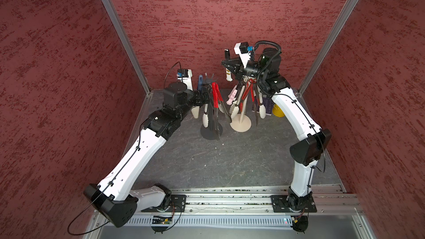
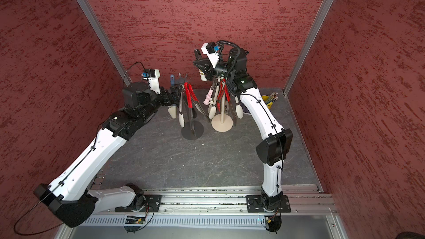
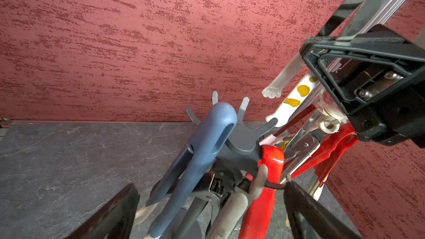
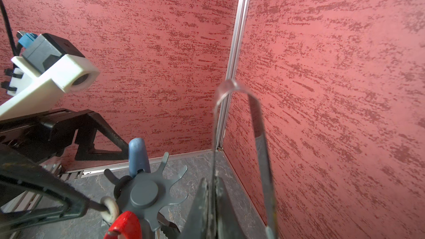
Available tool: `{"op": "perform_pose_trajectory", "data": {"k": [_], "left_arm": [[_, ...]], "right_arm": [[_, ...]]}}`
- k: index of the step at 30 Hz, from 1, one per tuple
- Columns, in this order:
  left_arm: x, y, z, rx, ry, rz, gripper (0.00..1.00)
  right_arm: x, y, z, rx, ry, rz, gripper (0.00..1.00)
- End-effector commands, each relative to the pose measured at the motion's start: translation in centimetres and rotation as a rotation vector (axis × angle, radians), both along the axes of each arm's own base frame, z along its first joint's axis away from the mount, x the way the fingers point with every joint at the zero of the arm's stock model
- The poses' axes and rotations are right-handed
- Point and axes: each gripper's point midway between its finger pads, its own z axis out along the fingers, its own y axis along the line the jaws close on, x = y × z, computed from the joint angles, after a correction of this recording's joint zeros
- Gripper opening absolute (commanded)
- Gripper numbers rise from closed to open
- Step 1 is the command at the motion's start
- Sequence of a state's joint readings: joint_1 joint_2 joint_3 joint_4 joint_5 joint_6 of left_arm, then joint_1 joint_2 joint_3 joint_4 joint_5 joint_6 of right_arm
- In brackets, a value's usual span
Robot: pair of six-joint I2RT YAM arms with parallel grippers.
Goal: Hang food tongs on kitchen utensil racks
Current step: Adjust the rack at the center of the board.
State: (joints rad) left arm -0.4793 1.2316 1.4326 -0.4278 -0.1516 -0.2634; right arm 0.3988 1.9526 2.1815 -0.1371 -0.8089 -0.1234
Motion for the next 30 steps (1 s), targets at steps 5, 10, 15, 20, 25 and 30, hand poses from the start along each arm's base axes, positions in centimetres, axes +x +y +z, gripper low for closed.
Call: {"op": "perform_pose_trajectory", "data": {"k": [5,10,15,20,25,30], "left_arm": [[-0.3,2.5,0.4,0.028,-0.006,0.014,0.99],[-0.5,1.4,0.7,0.004,-0.021,-0.057,0.97],[-0.4,0.8,0.5,-0.018,-0.015,-0.1,0.91],[-0.6,0.7,0.9,-0.072,-0.025,-0.133,0.91],[-0.1,0.8,0.7,-0.1,-0.009,-0.139,0.88],[0.7,0.6,0.4,-0.115,0.0,-0.148,0.87]], "right_arm": [[-4.3,0.3,3.7,0.019,-0.065,0.083,0.0],[-5.5,1.2,3.4,0.009,-0.05,0.144,0.0],[-5.8,2.1,1.6,-0.029,0.0,0.175,0.0],[-6.3,2.3,0.0,-0.062,0.041,0.206,0.0],[-7.1,2.0,-1.2,-0.07,0.04,0.208,0.0],[-7.8,1.9,-1.6,-0.046,0.057,0.232,0.0]]}}
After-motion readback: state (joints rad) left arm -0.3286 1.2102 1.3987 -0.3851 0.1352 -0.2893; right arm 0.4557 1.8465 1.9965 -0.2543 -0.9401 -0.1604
